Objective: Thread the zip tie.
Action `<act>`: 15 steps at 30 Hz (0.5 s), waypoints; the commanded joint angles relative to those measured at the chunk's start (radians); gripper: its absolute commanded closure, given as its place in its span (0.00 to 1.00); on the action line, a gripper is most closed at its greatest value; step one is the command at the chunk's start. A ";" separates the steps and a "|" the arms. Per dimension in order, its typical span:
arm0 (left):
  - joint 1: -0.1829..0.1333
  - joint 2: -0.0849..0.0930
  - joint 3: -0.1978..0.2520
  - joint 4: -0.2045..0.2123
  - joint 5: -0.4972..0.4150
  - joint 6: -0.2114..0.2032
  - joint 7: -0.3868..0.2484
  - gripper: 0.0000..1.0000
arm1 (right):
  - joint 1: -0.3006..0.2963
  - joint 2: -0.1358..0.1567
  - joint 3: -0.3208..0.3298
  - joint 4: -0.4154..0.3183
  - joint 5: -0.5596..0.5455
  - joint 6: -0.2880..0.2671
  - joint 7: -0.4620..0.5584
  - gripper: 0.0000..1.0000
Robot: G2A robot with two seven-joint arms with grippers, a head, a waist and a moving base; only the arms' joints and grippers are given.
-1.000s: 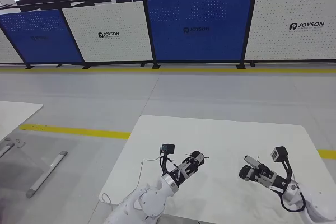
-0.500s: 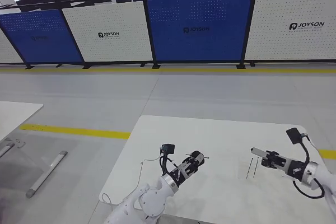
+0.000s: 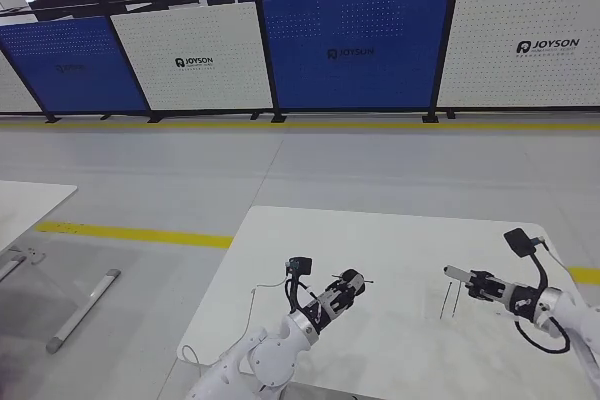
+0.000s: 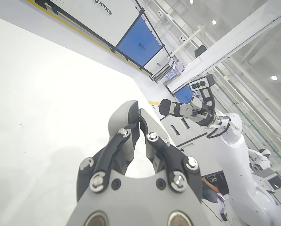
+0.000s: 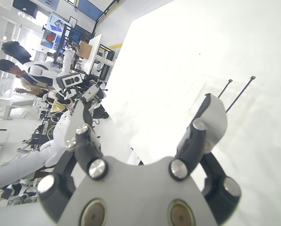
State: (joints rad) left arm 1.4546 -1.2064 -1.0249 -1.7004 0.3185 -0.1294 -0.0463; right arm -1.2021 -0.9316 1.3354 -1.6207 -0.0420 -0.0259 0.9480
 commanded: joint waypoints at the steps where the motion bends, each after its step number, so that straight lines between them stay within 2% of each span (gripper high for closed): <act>1: 0.000 0.000 0.000 0.000 0.000 0.000 0.000 1.00 | 0.000 0.000 0.000 0.000 0.000 0.000 0.000 0.00; 6: 0.000 0.000 0.000 0.000 0.000 0.000 0.000 1.00 | -0.012 0.006 -0.003 -0.063 -0.180 0.008 -0.069 0.00; 9: 0.000 0.000 0.000 0.000 0.000 0.000 0.000 1.00 | 0.006 0.012 -0.019 -0.100 -0.299 0.020 -0.019 0.00; 12: 0.000 0.000 0.000 0.000 0.000 0.000 0.000 1.00 | 0.053 0.012 -0.058 -0.112 -0.413 0.072 0.037 0.00; 13: 0.000 0.000 0.000 0.000 0.000 0.000 0.000 1.00 | 0.075 0.010 -0.076 -0.112 -0.460 0.109 0.033 0.00; 15: 0.000 0.000 0.000 0.000 0.000 0.000 0.000 1.00 | 0.096 0.005 -0.110 -0.112 -0.515 0.141 0.028 0.00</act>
State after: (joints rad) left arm 1.4546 -1.2064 -1.0249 -1.7004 0.3185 -0.1294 -0.0463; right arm -1.1152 -0.9246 1.2409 -1.7334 -0.5271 0.1009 0.9795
